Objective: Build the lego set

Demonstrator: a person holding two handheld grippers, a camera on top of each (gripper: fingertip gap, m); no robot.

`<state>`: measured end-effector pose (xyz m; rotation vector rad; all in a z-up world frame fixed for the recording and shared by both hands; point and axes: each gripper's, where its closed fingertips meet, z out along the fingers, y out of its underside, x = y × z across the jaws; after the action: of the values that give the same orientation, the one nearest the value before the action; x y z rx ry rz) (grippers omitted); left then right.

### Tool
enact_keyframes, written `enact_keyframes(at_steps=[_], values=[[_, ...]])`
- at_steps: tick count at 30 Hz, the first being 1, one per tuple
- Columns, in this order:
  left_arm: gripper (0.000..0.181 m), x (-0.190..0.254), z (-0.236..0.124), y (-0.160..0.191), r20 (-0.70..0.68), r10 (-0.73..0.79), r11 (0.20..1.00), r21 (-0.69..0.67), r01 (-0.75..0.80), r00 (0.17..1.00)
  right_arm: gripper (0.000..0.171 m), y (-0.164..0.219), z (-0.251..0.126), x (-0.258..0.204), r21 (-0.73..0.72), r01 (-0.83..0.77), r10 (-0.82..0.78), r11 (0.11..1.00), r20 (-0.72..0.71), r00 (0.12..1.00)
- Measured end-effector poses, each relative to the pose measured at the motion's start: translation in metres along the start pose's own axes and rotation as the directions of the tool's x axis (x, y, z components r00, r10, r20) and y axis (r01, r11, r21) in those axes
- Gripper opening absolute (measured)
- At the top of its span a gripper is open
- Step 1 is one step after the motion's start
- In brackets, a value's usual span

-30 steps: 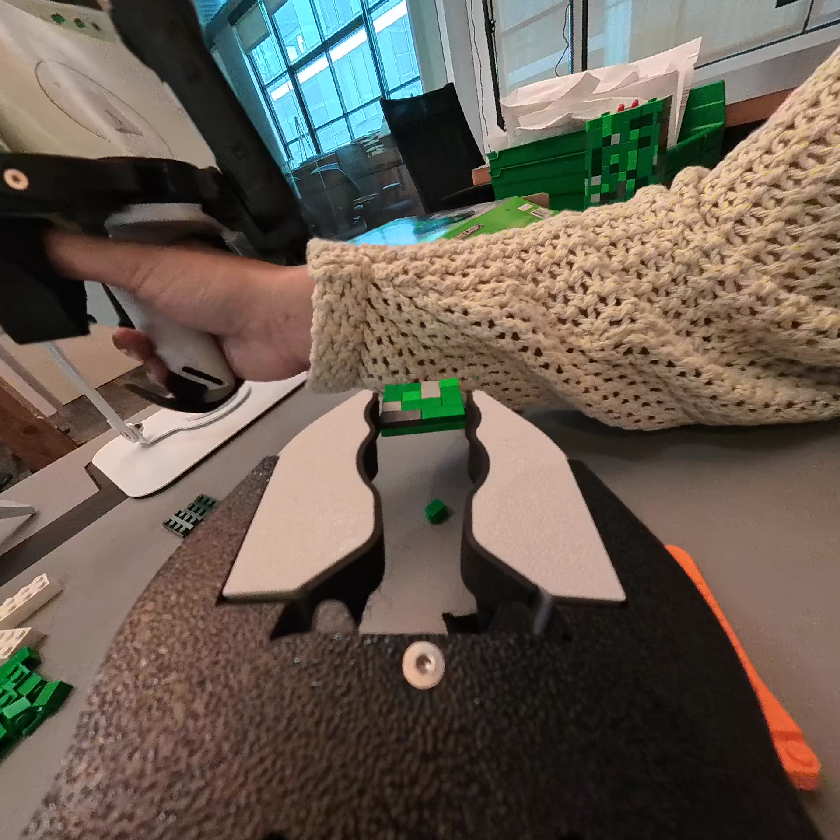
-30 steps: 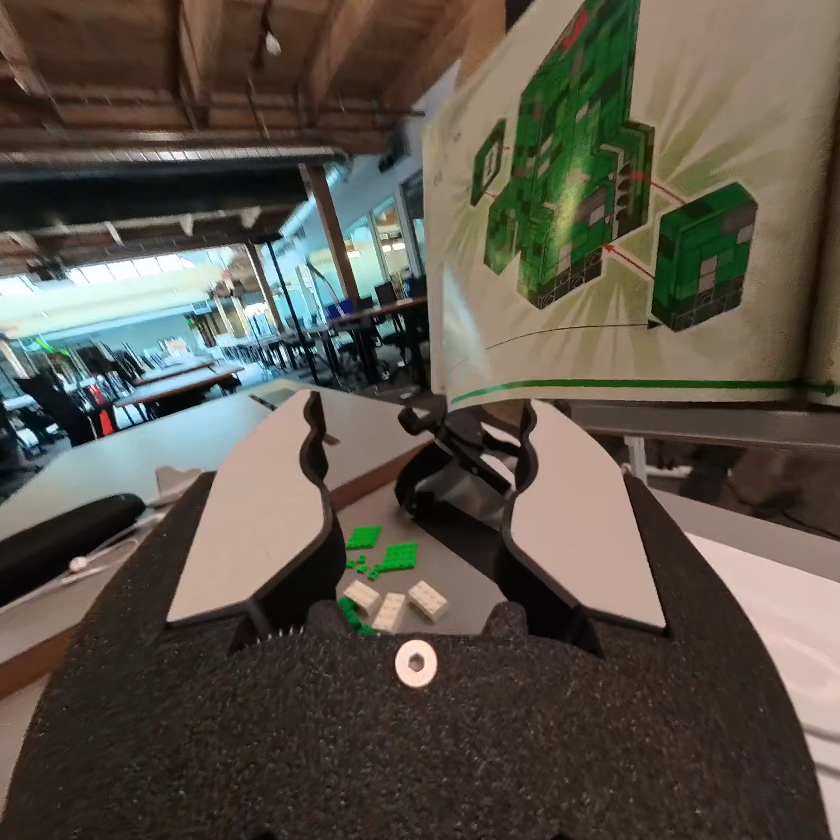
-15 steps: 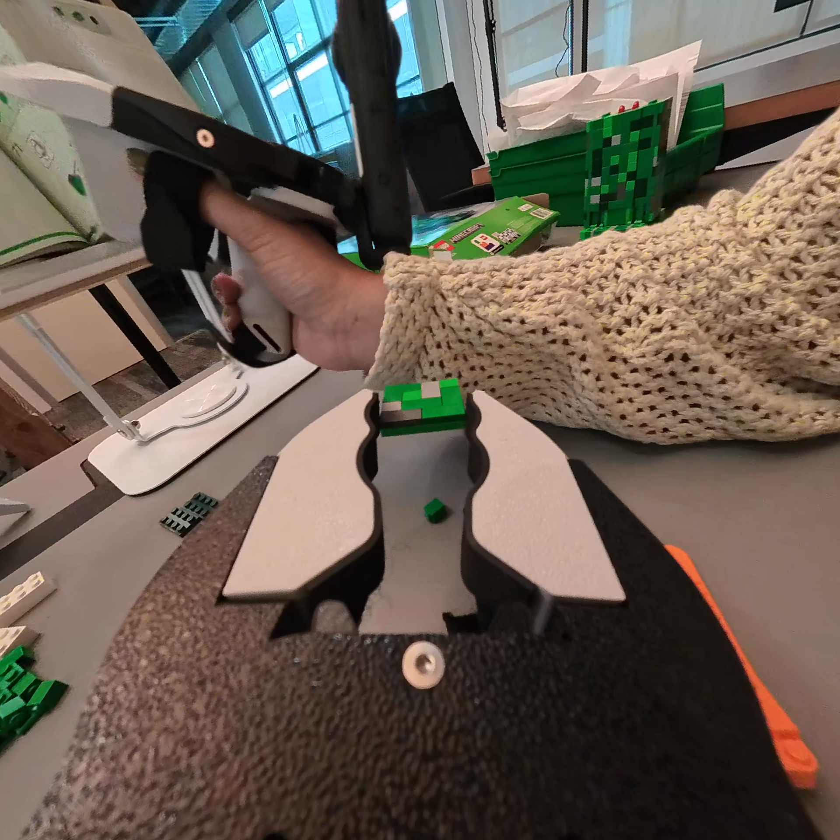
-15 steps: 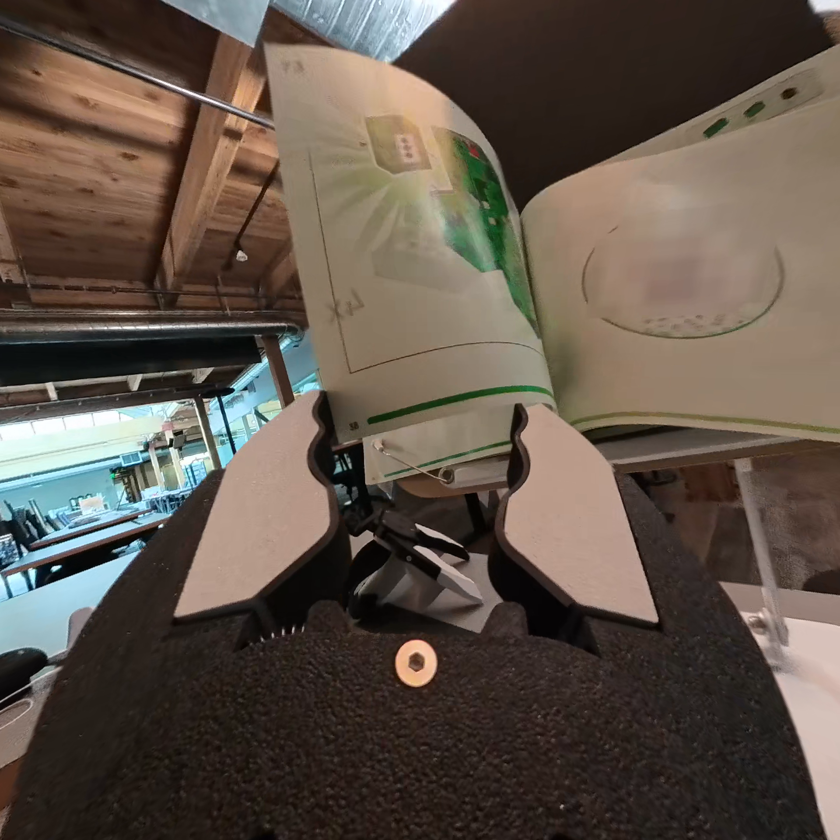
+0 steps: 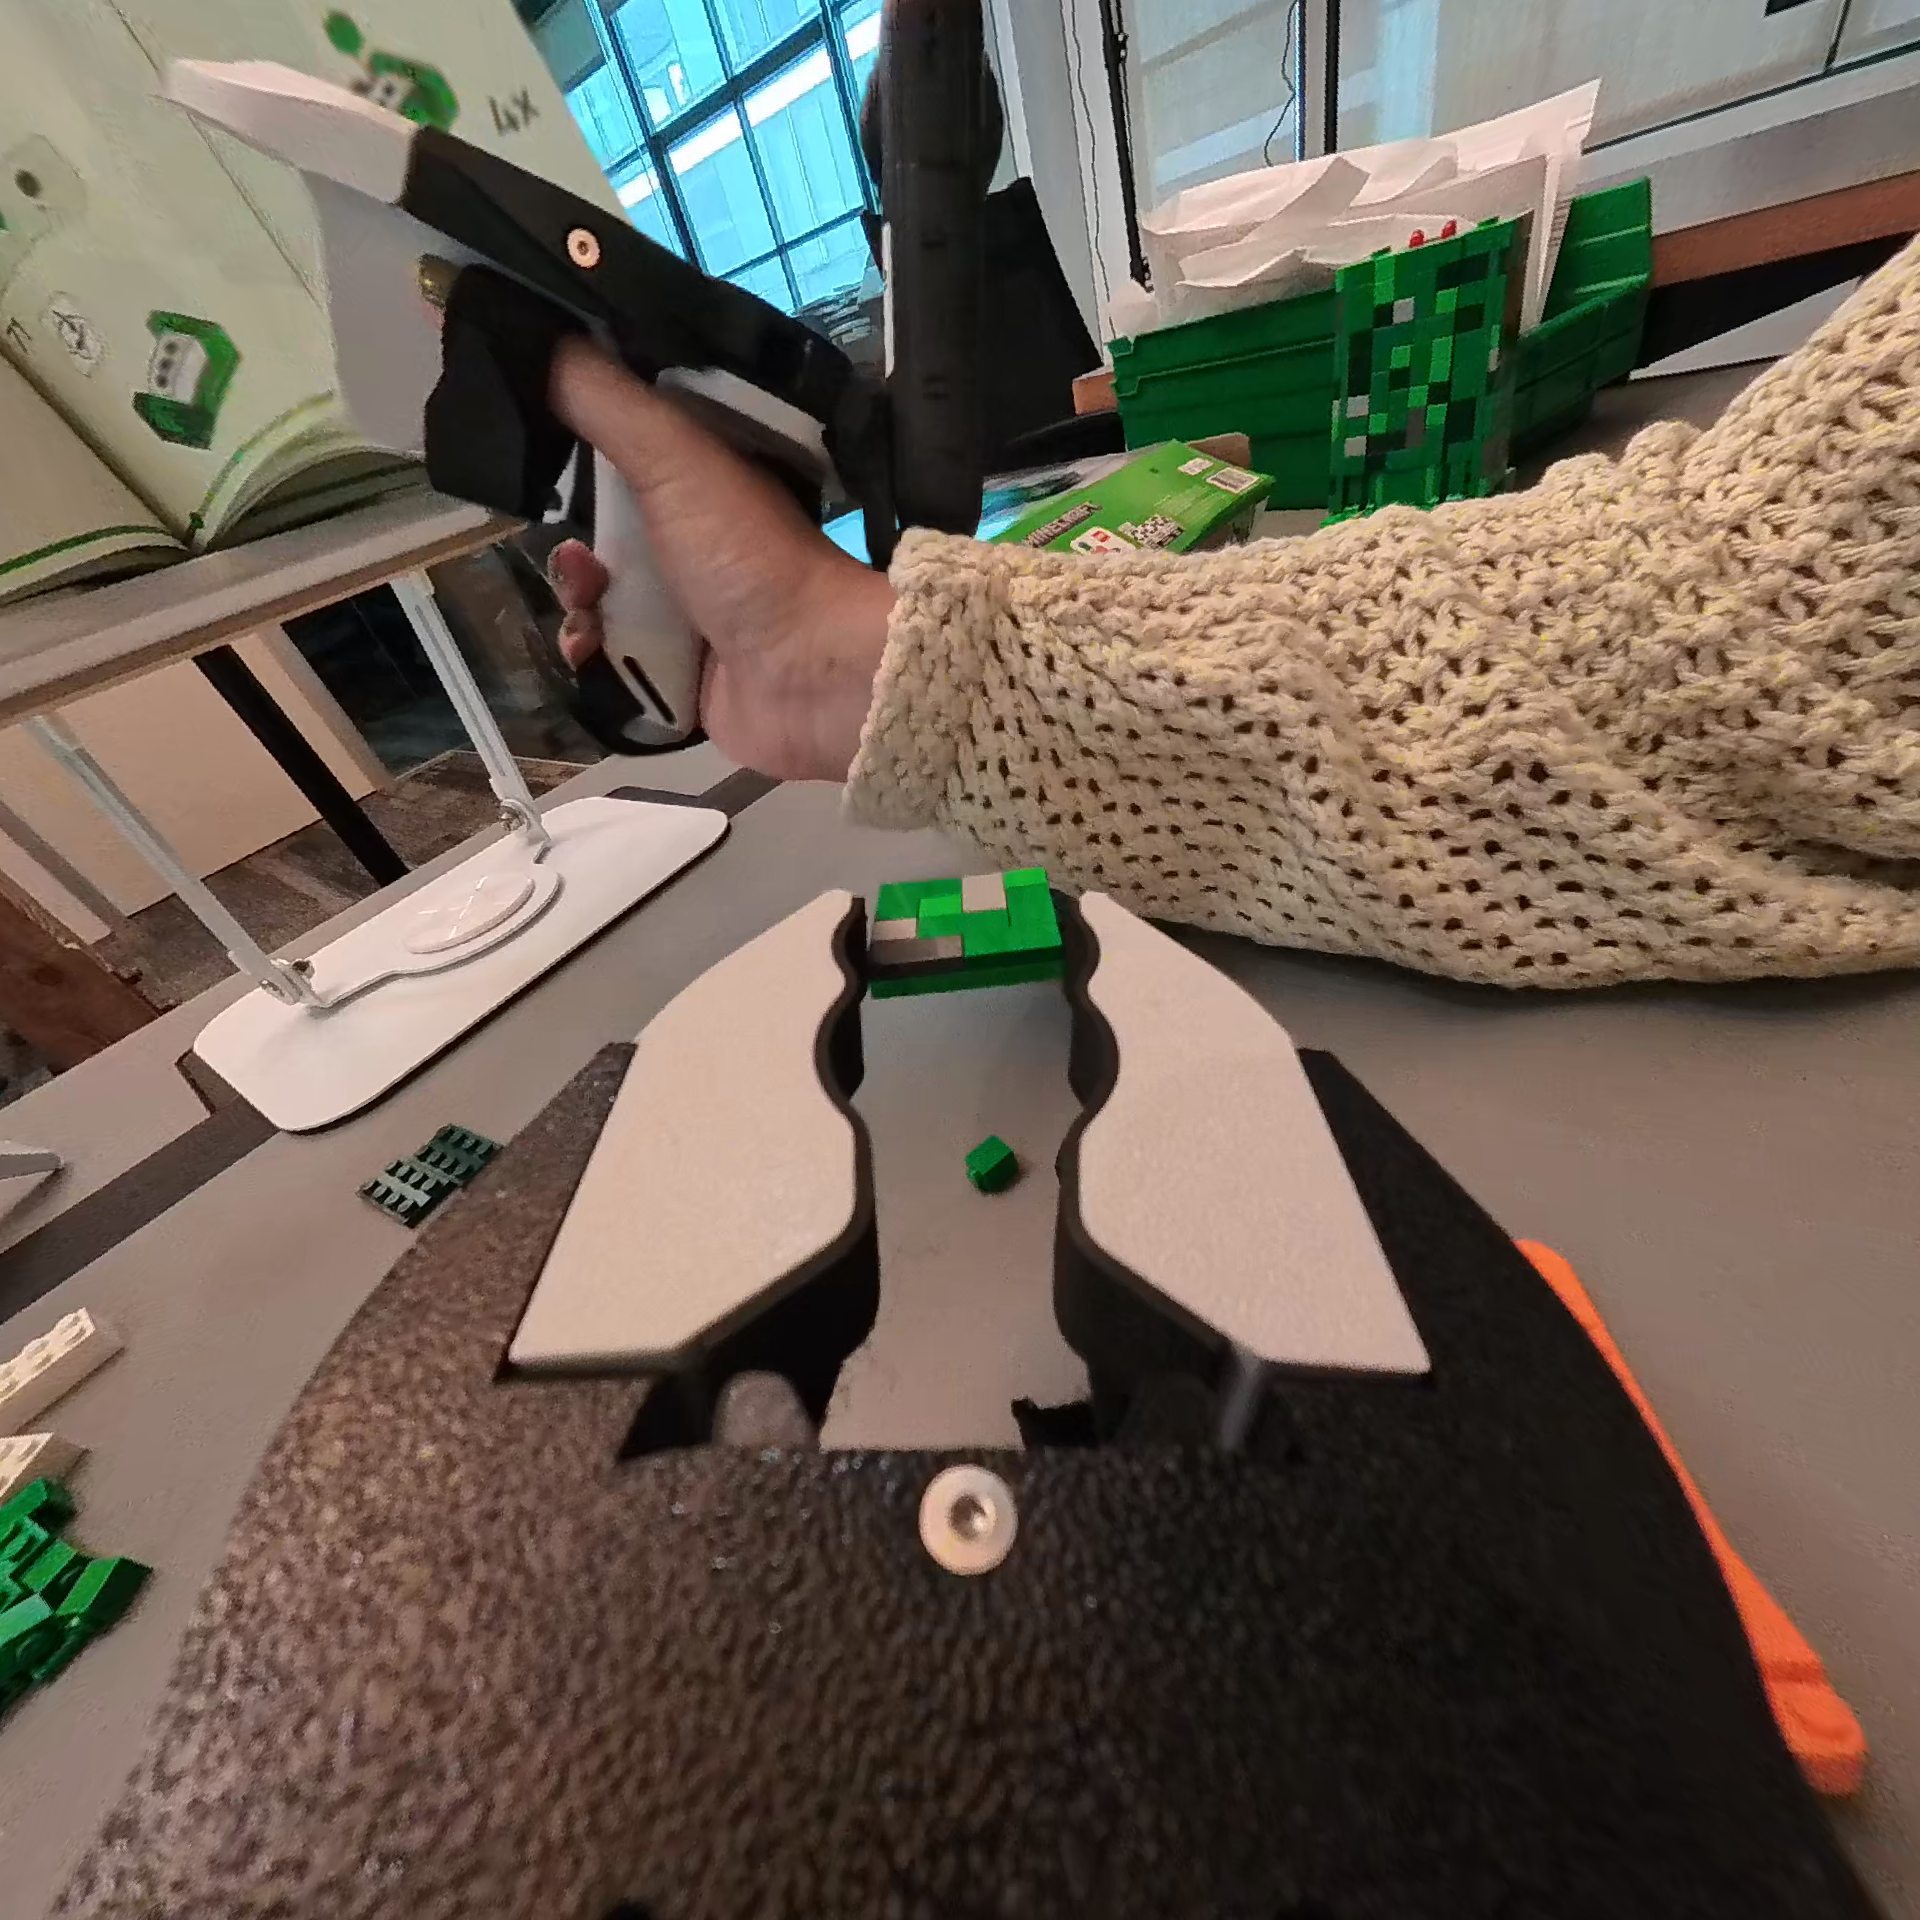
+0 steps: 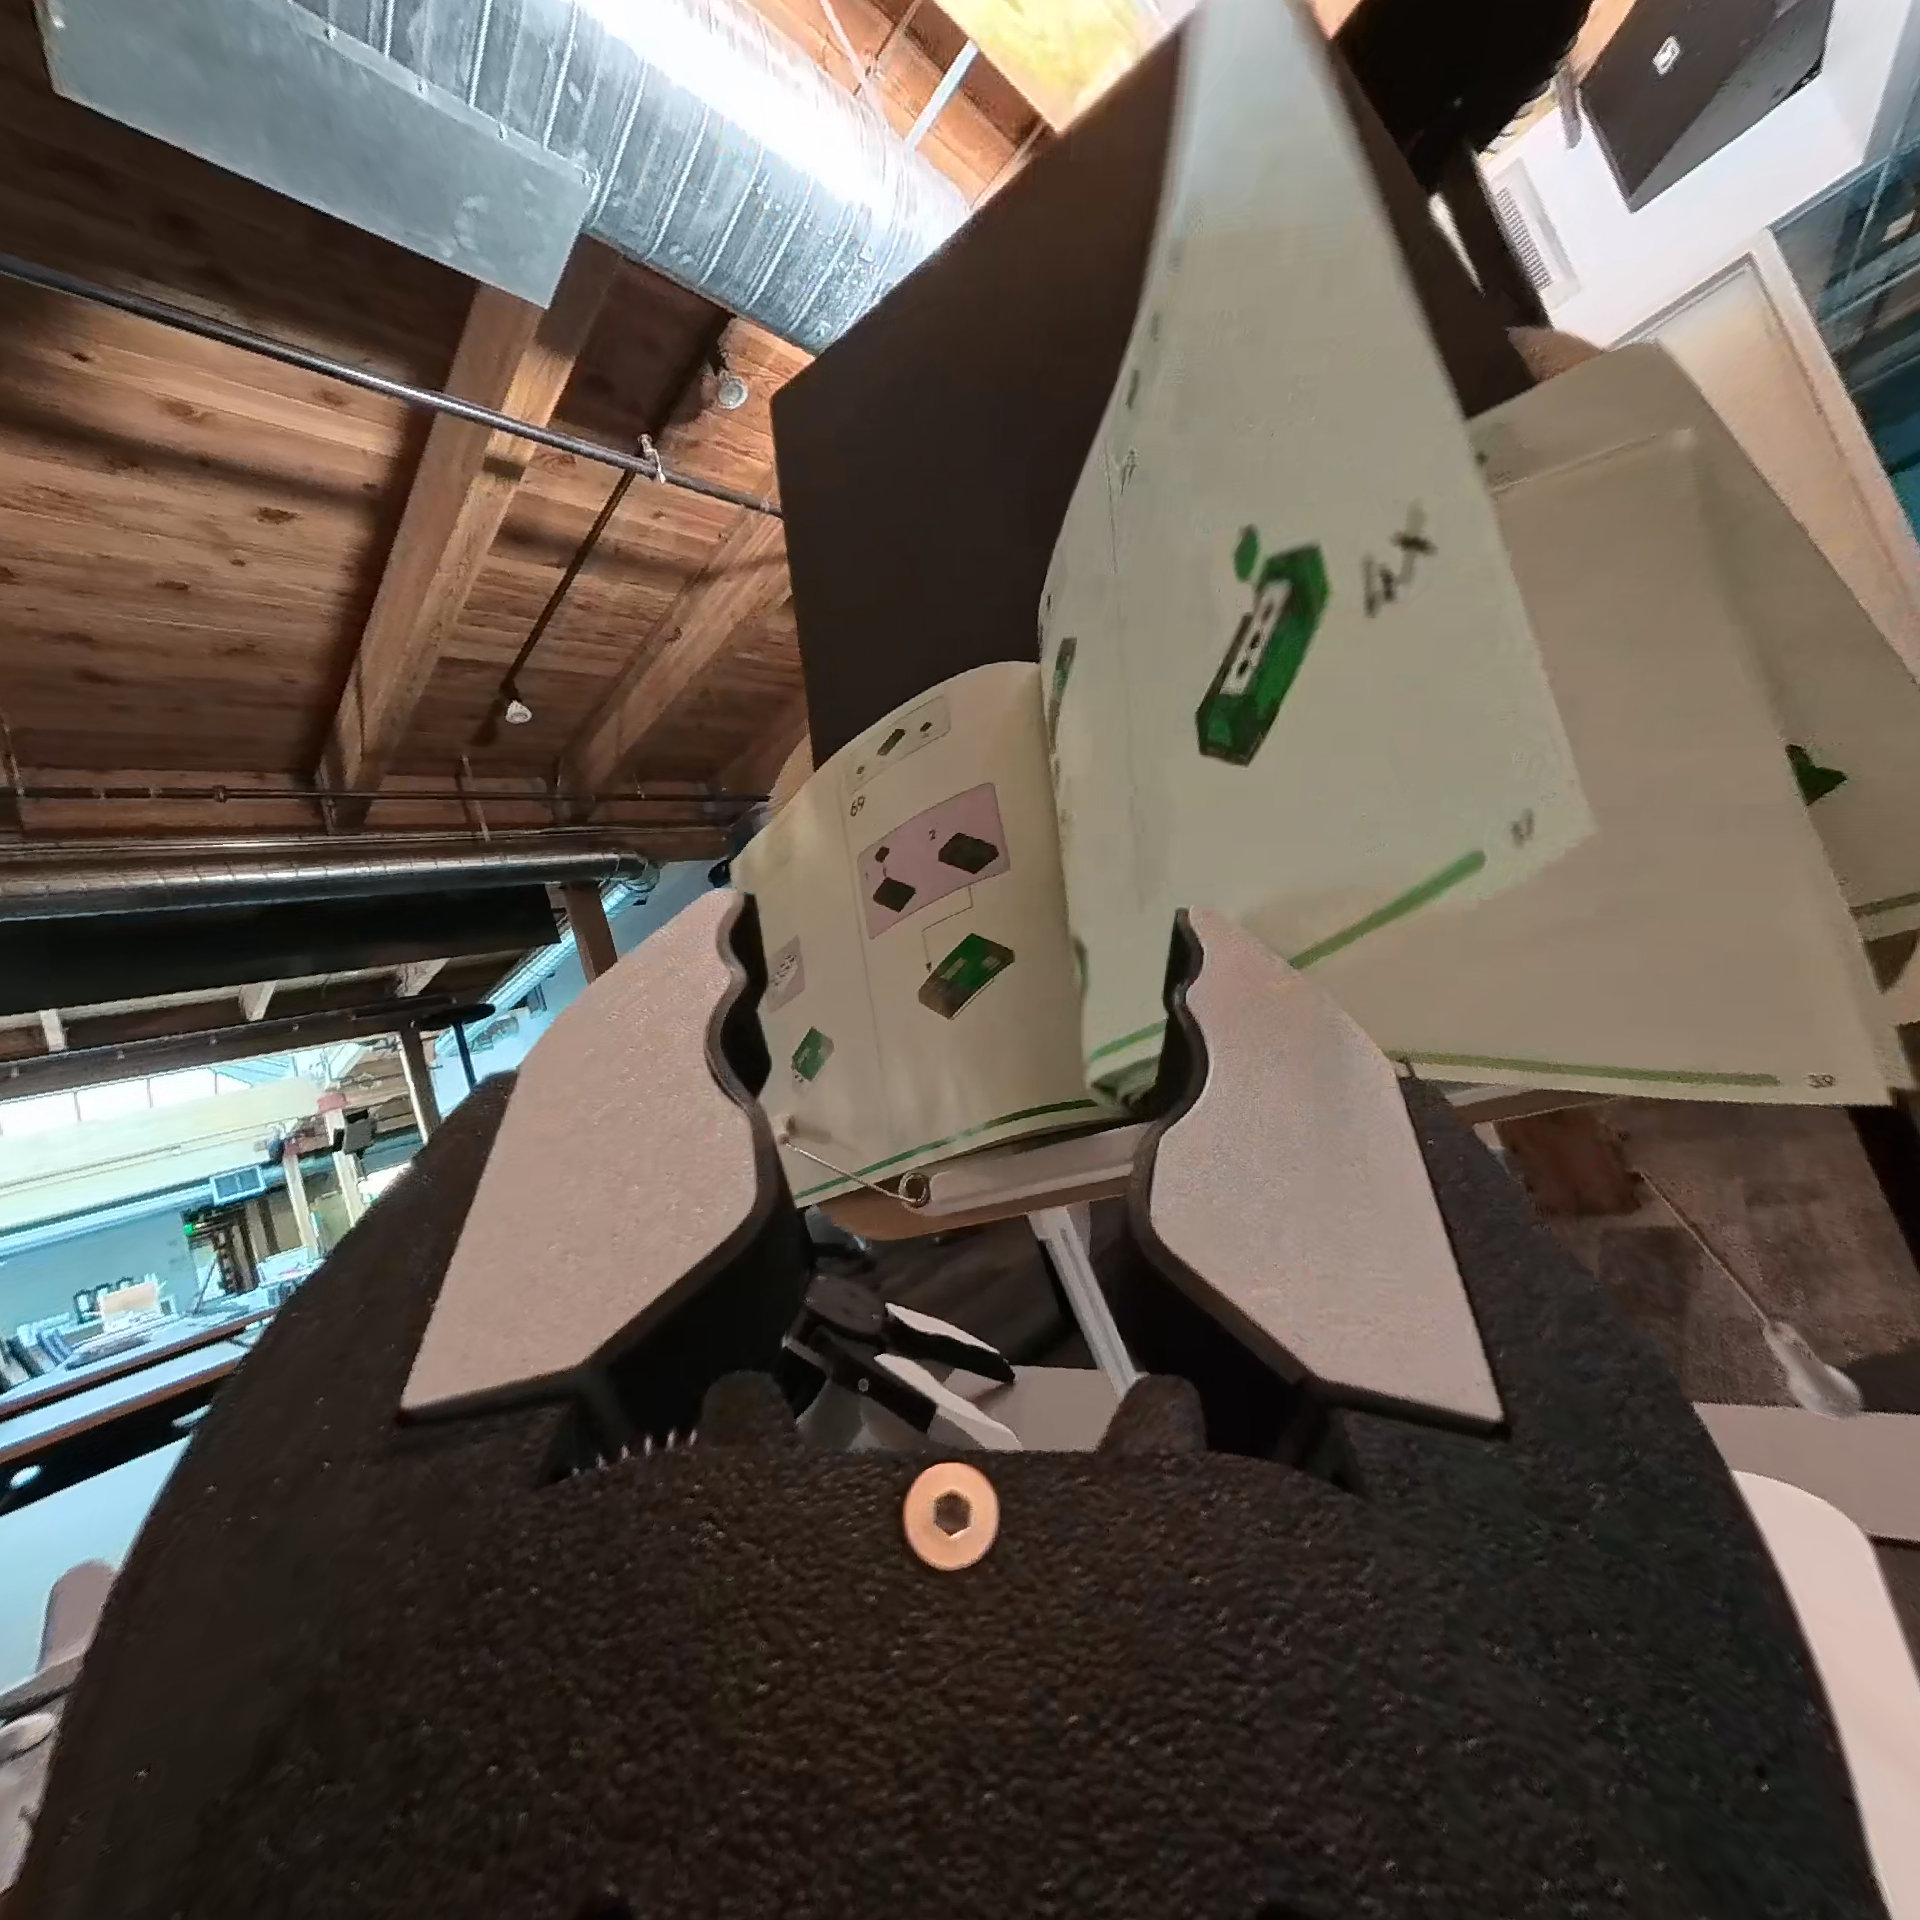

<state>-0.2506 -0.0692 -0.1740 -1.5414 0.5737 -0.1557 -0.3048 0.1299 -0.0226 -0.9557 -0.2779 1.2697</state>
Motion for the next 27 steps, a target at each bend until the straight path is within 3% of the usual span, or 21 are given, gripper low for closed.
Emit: enact_keyframes(at_steps=[16, 27], values=[[0.036, 0.001, 0.000, 0.000, -0.004, 0.005, 1.000, -0.003, -0.005, 1.000, 0.070, -0.028, -0.002, 0.024, 0.056, 0.051, -0.048, 0.997, -0.052, 0.998], [0.036, 0.001, -0.001, 0.000, -0.003, 0.004, 1.000, -0.002, -0.004, 1.000, 0.065, -0.092, -0.003, -0.005, 0.160, 0.457, -0.457, 0.875, -0.036, 0.889]])
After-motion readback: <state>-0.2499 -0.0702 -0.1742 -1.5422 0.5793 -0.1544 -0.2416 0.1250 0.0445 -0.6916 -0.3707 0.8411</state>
